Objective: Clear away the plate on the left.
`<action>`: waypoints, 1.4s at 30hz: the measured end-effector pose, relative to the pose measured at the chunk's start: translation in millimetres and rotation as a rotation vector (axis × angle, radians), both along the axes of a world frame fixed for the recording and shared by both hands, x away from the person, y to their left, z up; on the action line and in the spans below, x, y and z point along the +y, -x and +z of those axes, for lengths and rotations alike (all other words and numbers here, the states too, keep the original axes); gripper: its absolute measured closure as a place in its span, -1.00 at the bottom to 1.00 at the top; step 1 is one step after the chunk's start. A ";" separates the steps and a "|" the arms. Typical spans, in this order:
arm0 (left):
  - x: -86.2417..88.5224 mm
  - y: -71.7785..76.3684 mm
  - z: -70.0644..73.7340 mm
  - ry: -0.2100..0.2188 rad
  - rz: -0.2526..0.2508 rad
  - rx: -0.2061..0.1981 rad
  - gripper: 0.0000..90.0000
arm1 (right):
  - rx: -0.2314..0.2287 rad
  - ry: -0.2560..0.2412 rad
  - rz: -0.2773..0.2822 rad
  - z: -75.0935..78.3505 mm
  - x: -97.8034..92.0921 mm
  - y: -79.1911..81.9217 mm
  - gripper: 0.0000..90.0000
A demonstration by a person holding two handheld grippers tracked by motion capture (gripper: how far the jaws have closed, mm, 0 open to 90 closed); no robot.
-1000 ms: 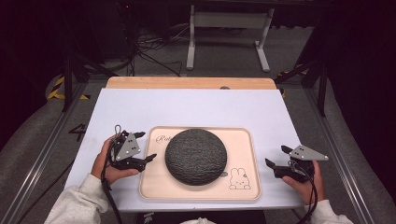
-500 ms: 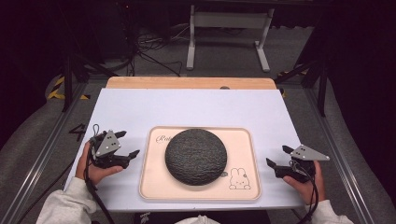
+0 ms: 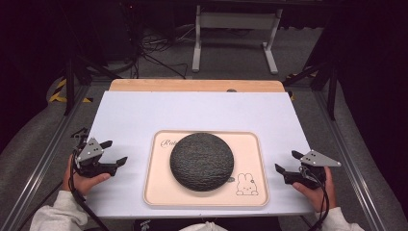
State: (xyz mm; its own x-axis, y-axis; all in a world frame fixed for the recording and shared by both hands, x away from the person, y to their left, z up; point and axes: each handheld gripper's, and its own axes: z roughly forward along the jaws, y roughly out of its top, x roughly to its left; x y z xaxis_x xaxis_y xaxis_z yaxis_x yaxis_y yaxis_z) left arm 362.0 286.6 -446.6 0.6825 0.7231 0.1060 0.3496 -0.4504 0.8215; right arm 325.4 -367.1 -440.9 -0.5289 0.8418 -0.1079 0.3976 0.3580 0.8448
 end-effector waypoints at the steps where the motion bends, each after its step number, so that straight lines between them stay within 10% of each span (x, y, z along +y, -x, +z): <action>1: 0.7 0.5 -1.0 0.000 -0.001 0.009 -0.59 | -0.001 0.000 0.000 0.2 -0.2 0.2 -0.62; 42: -11.9 13.8 -5.9 -0.010 -0.045 0.030 -0.70 | -0.023 0.006 0.019 2.8 2.4 4.4 -0.63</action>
